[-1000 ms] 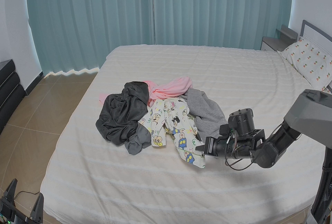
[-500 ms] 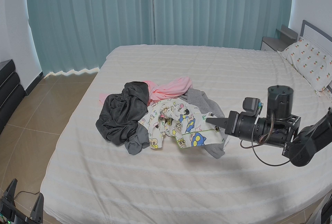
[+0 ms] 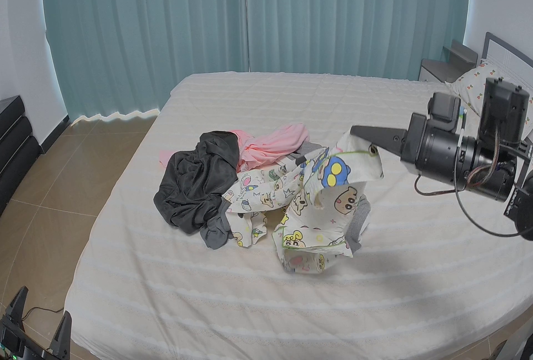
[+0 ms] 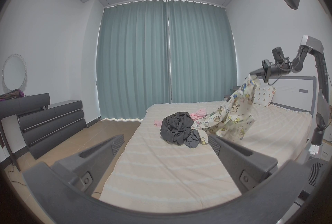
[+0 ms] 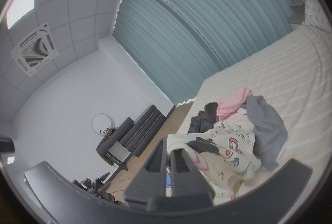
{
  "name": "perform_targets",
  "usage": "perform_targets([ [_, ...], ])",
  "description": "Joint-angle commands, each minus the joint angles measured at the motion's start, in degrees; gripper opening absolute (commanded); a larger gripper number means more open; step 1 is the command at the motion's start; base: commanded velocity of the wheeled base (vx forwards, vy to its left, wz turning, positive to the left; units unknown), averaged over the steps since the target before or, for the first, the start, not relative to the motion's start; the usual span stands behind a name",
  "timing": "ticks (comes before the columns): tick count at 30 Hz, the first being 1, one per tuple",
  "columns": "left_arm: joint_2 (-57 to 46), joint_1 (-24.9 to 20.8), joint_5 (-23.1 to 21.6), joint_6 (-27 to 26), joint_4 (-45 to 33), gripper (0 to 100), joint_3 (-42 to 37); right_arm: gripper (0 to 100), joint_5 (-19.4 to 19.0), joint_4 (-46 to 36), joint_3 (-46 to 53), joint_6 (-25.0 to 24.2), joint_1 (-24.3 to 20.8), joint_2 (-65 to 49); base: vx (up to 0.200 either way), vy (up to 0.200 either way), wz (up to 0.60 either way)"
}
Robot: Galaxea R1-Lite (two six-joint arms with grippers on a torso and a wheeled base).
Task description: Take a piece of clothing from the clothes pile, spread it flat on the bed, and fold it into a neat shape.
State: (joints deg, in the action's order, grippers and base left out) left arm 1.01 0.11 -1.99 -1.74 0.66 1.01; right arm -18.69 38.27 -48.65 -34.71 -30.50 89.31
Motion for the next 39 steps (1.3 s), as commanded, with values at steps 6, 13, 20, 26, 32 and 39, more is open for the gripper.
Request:
perform_targets([
  [6,22.98,-1.16,-6.54,12.47,1.63,100,25.71,0,-1.61,-4.69,-10.94,0.17,-1.75,-2.03,0.0,0.0,0.0],
  [13,47.42,-8.55,-20.16,-1.51,1.28,100,23.42,0,-2.32,-9.88,-19.73,0.08,-5.45,-1.59,0.0,0.0,0.0],
  [20,70.62,-23.66,-12.69,-1.16,13.32,100,24.65,0,-1.88,-14.71,-25.09,0.25,-10.54,-1.15,0.0,0.0,0.0],
  [26,87.32,-35.0,-2.32,11.06,33.44,100,23.77,0,-0.65,-15.15,-27.2,0.17,-11.69,1.39,0.0,0.0,0.0],
  [32,100.59,-42.91,11.13,18.62,44.87,100,23.07,0,0.58,-15.24,-27.46,0.25,-12.13,1.66,0.0,0.0,0.0],
  [39,108.06,-47.13,18.07,23.01,53.13,100,23.16,0,0.58,-15.24,-27.2,0.17,-12.04,1.04,0.0,0.0,0.0],
])
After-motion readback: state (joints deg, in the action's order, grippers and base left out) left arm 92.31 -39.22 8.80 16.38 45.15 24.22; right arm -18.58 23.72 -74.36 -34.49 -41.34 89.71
